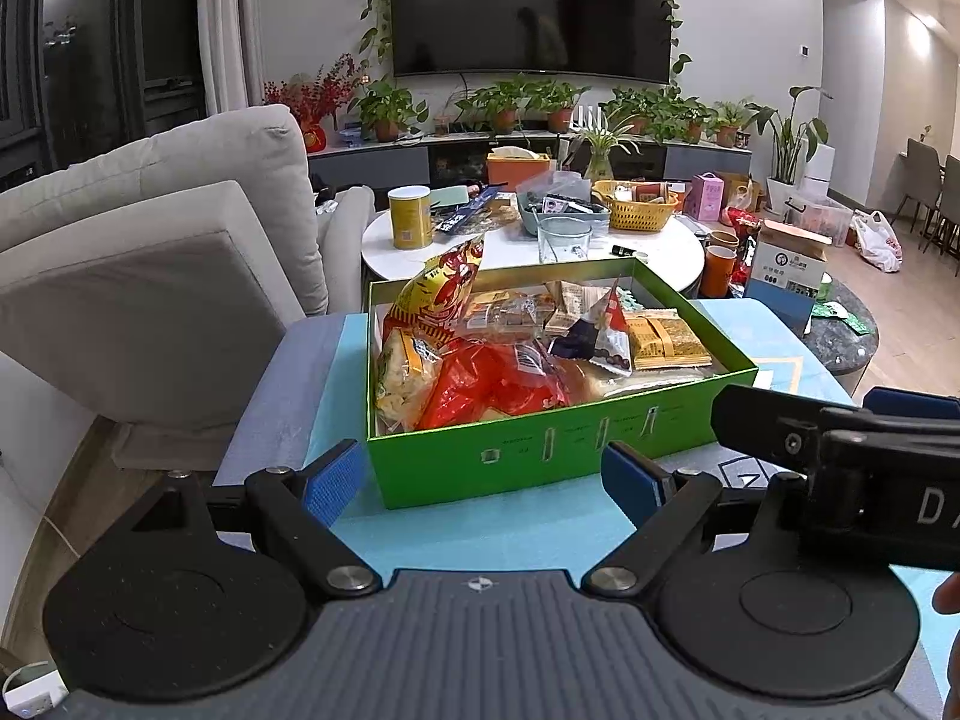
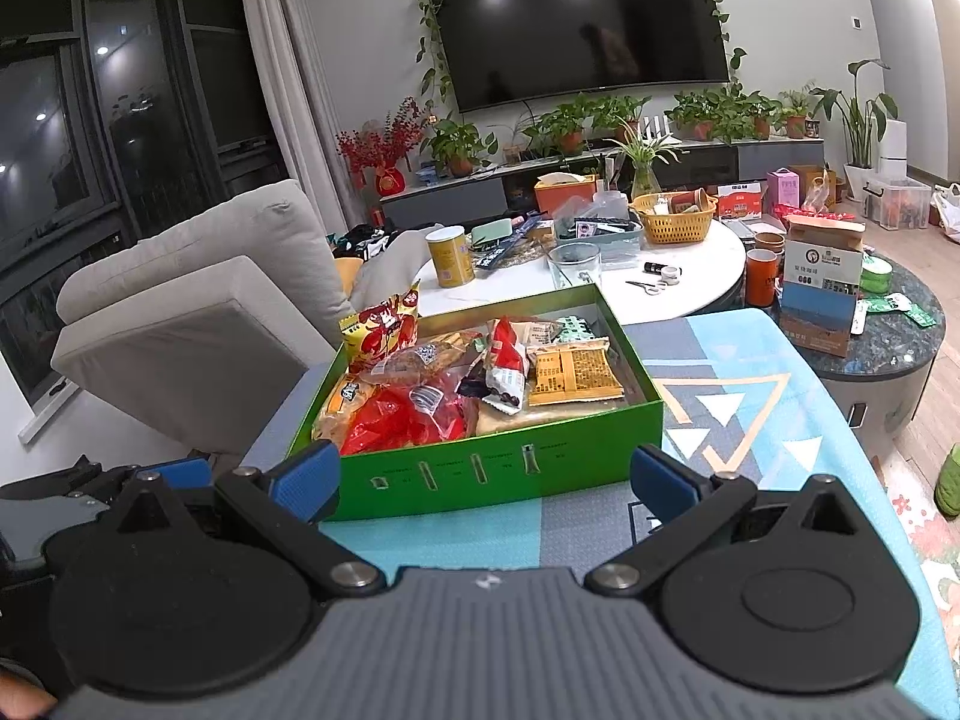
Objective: Organize snacks
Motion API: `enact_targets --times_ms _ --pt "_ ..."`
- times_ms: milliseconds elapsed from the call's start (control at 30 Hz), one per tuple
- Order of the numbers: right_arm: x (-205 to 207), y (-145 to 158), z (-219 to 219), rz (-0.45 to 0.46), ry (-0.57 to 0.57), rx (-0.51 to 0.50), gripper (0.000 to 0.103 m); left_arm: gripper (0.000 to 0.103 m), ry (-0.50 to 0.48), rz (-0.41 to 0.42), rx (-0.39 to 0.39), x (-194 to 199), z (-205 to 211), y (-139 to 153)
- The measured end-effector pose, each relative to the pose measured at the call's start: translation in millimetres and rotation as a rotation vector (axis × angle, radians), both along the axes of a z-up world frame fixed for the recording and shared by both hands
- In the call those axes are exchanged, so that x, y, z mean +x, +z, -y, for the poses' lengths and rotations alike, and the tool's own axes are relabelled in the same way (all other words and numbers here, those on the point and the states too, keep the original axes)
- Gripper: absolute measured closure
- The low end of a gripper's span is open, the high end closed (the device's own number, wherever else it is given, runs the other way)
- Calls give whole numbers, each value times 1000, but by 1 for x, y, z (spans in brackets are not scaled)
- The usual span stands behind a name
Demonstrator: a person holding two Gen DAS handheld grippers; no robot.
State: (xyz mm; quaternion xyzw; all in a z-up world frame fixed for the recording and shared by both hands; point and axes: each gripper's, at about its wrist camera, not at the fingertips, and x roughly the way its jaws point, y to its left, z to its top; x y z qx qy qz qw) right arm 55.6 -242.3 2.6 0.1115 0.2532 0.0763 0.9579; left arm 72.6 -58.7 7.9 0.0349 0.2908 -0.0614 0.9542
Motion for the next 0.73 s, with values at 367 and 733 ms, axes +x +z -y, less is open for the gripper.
enact_targets --times_ms 367,733 --pt "0 0 0 -2 0 2 45 18 1 -7 -3 1 0 0" --pt "-3 -3 2 -6 -3 4 45 18 -4 -13 -1 0 1 -2"
